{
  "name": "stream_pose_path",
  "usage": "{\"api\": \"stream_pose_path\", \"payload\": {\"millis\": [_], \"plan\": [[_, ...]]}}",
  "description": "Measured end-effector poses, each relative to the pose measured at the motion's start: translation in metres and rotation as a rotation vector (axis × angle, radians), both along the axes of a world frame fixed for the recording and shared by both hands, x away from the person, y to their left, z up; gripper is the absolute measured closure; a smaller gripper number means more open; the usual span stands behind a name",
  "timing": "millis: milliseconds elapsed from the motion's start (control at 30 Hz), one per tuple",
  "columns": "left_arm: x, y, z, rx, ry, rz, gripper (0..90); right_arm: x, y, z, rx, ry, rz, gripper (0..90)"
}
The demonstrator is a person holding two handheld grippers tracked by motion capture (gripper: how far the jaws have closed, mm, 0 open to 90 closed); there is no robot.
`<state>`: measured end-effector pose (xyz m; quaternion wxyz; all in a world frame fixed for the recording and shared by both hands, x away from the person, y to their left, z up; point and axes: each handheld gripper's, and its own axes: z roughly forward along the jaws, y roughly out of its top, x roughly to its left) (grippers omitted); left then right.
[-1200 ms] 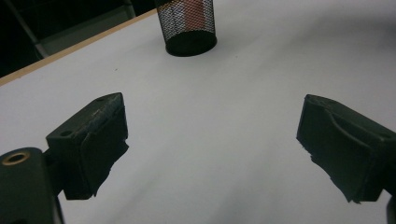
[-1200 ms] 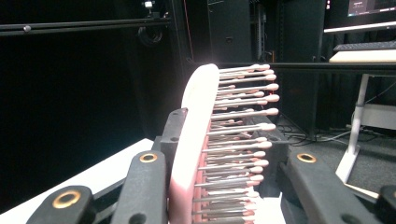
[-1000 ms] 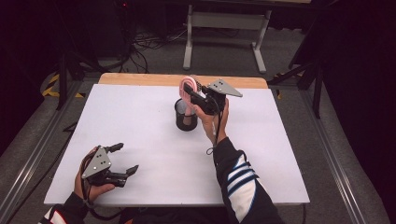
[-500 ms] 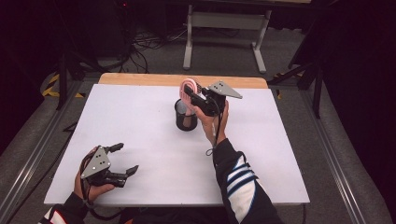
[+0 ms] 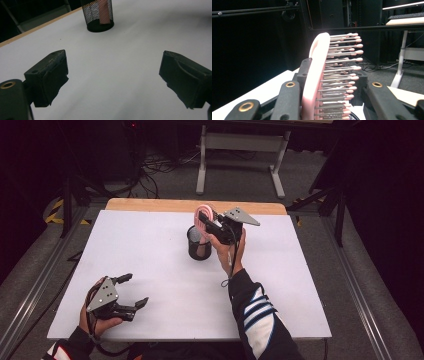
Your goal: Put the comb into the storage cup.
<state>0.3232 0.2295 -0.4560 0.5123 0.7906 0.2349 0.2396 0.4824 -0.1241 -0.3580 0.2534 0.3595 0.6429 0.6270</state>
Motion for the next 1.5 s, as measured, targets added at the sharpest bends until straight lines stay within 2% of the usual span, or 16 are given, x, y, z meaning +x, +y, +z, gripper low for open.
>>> {"api": "stream_pose_path", "payload": {"millis": [300, 467, 700, 900, 1167, 1267, 1500], "plan": [[0.001, 0.001, 0.0, 0.002, 0.004, 0.007, 9.5, 0.001, -0.005, -0.002, -0.004, -0.004, -0.024, 61.4], [0.0, 0.0, 0.001, 0.002, -0.004, 0.004, 9.5, 0.001, -0.008, -0.002, -0.028, -0.009, -0.048, 60.7], [0.0, 0.001, 0.001, -0.002, 0.001, -0.001, 10.0, 0.003, -0.014, -0.005, -0.009, -0.001, -0.058, 59.8], [0.001, 0.0, 0.001, 0.005, 0.0, 0.002, 9.7, 0.003, -0.018, -0.005, -0.036, -0.021, -0.076, 58.6], [0.001, 0.001, 0.0, 0.007, 0.003, 0.007, 9.6, 0.005, -0.025, -0.004, -0.052, -0.004, -0.085, 56.8], [0.0, 0.002, 0.001, 0.006, 0.001, 0.01, 9.7, 0.003, -0.026, -0.002, -0.077, -0.006, -0.093, 55.0], [-0.001, 0.0, 0.002, 0.003, -0.009, 0.008, 9.4, -0.001, -0.029, 0.002, -0.09, -0.012, -0.109, 52.8]]}}
